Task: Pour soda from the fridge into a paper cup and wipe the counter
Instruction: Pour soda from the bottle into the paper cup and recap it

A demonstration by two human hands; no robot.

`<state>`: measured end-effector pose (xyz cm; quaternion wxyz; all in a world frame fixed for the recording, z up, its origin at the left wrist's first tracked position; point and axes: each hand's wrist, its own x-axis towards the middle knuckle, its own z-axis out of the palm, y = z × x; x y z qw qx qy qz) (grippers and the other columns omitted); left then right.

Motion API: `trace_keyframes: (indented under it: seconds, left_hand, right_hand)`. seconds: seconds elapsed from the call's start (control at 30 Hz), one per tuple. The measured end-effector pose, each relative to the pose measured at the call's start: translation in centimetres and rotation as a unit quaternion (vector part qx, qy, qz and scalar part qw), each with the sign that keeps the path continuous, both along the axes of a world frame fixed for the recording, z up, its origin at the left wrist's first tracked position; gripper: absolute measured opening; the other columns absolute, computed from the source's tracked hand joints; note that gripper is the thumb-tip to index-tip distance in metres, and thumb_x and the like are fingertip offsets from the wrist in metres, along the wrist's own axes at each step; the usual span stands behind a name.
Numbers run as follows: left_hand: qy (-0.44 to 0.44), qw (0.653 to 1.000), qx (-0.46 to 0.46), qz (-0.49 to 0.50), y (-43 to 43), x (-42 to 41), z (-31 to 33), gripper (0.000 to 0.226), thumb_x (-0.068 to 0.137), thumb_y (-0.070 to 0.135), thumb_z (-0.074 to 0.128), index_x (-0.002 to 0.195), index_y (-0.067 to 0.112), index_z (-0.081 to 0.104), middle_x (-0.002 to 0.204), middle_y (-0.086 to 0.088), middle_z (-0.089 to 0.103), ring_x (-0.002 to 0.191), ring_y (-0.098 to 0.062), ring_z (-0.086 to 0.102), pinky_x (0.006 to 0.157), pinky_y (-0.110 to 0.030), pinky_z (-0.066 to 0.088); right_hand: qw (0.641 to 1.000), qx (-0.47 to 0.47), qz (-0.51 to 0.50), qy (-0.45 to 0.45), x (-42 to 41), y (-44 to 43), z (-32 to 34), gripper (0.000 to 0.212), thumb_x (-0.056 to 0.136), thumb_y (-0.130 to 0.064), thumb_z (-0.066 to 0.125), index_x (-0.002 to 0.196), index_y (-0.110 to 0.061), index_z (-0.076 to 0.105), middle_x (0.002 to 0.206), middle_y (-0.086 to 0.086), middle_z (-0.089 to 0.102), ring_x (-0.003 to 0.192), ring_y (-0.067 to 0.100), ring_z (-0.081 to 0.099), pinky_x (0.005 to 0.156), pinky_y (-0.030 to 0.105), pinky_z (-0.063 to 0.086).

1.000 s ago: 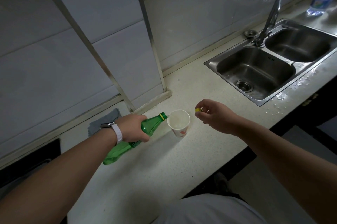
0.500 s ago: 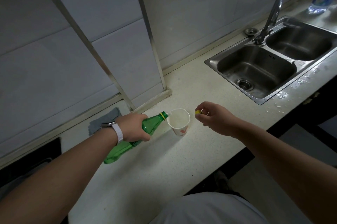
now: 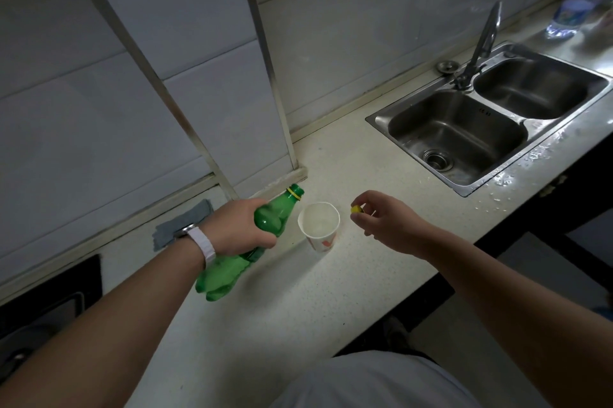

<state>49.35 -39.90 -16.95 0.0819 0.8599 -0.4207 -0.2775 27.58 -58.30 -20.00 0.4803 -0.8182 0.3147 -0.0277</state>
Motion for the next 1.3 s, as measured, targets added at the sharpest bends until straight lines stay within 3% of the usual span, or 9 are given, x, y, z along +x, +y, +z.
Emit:
trace_keyframes:
  seconds: [0.17, 0.37, 0.47, 0.53, 0.67, 0.8, 1.03, 1.2, 1.3]
  left_hand:
    - [0.015, 0.995, -0.081, 0.048, 0.9, -0.1, 0.3, 0.054, 0.069, 0.031, 0.08, 0.118, 0.032, 0.055, 0.088, 0.01, 0.064, 0.075, -0.009, 0.063, 0.057, -0.023, 0.05]
    - [0.057, 0.976, -0.179, 0.115, 2.4, -1.4, -1.1, 0.073, 0.06, 0.041, 0.086, 0.125, 0.032, 0.055, 0.104, 0.008, 0.066, 0.092, -0.016, 0.065, 0.081, -0.038, 0.058]
    - [0.094, 0.956, -0.232, 0.155, 3.4, -2.5, -2.1, 0.062, 0.063, 0.034, 0.087, 0.113, 0.042, 0.053, 0.101, 0.018, 0.064, 0.094, -0.011, 0.064, 0.078, -0.03, 0.053]
    - [0.11, 0.945, -0.26, 0.165, 4.1, -3.5, -2.6, 0.068, 0.068, 0.024, 0.088, 0.119, 0.045, 0.048, 0.101, 0.023, 0.059, 0.096, -0.01, 0.06, 0.08, -0.027, 0.048]
    - [0.108, 0.939, -0.277, 0.175, 5.7, -5.0, -3.7, 0.073, 0.067, 0.027, 0.089, 0.13, 0.035, 0.051, 0.11, 0.013, 0.061, 0.102, -0.013, 0.061, 0.088, -0.03, 0.05]
    - [0.112, 0.938, -0.276, 0.176, 7.1, -5.6, -4.3, 0.074, 0.057, 0.047, 0.083, 0.125, 0.039, 0.057, 0.106, 0.015, 0.069, 0.096, -0.007, 0.066, 0.086, -0.037, 0.056]
    - [0.073, 0.949, -0.265, 0.157, 9.1, -5.9, -4.2, 0.069, 0.063, 0.048, 0.086, 0.124, 0.044, 0.052, 0.105, 0.021, 0.062, 0.097, -0.006, 0.061, 0.084, -0.03, 0.053]
    - [0.032, 0.956, -0.256, 0.137, 10.0, -6.4, -4.2, 0.076, 0.066, 0.052, 0.084, 0.133, 0.035, 0.051, 0.114, 0.013, 0.062, 0.101, -0.011, 0.06, 0.086, -0.033, 0.053]
    - [0.016, 0.964, -0.24, 0.116, 10.2, -7.0, -4.3, 0.077, 0.068, 0.053, 0.082, 0.135, 0.033, 0.049, 0.119, 0.006, 0.064, 0.101, -0.014, 0.06, 0.086, -0.035, 0.053]
  right_hand:
    - [1.0, -0.009, 0.006, -0.015, 0.2, 0.6, 0.2, 0.023, 0.092, -0.031, 0.064, 0.112, -0.022, 0.059, 0.098, -0.003, 0.065, 0.088, 0.016, 0.066, 0.081, 0.042, 0.058]
    - [0.998, -0.017, 0.042, -0.053, 1.6, 2.1, 2.8, 0.02, 0.094, -0.029, 0.061, 0.113, -0.022, 0.059, 0.099, -0.004, 0.064, 0.087, 0.014, 0.065, 0.074, 0.03, 0.057]
    - [0.994, -0.052, 0.061, -0.079, 3.0, 3.4, 4.9, 0.026, 0.095, -0.028, 0.061, 0.119, -0.021, 0.057, 0.1, -0.008, 0.061, 0.088, 0.011, 0.061, 0.076, 0.029, 0.056]
    - [0.989, -0.077, 0.069, -0.103, 4.0, 4.5, 6.2, 0.028, 0.094, -0.027, 0.061, 0.121, -0.023, 0.057, 0.103, -0.008, 0.059, 0.089, 0.009, 0.06, 0.078, 0.027, 0.054]
    - [0.97, -0.16, 0.129, -0.127, 5.8, 6.3, 8.1, 0.033, 0.094, -0.023, 0.061, 0.126, -0.024, 0.057, 0.111, -0.009, 0.053, 0.092, 0.009, 0.058, 0.081, 0.025, 0.052]
    - [0.944, -0.229, 0.216, -0.1, 7.0, 7.9, 8.8, 0.033, 0.094, -0.019, 0.06, 0.126, -0.027, 0.058, 0.115, -0.01, 0.053, 0.095, 0.007, 0.056, 0.084, 0.024, 0.051]
    - [0.894, -0.296, 0.333, -0.049, 7.4, 10.3, 10.1, 0.034, 0.094, -0.011, 0.058, 0.124, -0.026, 0.061, 0.125, -0.009, 0.055, 0.105, 0.008, 0.054, 0.092, 0.023, 0.048]
    - [0.857, -0.347, 0.37, 0.091, 8.6, 10.5, 11.4, 0.032, 0.094, -0.041, 0.057, 0.123, -0.026, 0.058, 0.107, -0.006, 0.062, 0.09, 0.009, 0.055, 0.083, 0.029, 0.05]
    - [0.825, -0.393, 0.376, 0.154, 9.2, 10.6, 11.2, 0.052, 0.093, -0.063, 0.042, 0.1, -0.017, 0.066, 0.079, -0.005, 0.06, 0.071, 0.009, 0.055, 0.068, 0.028, 0.049]
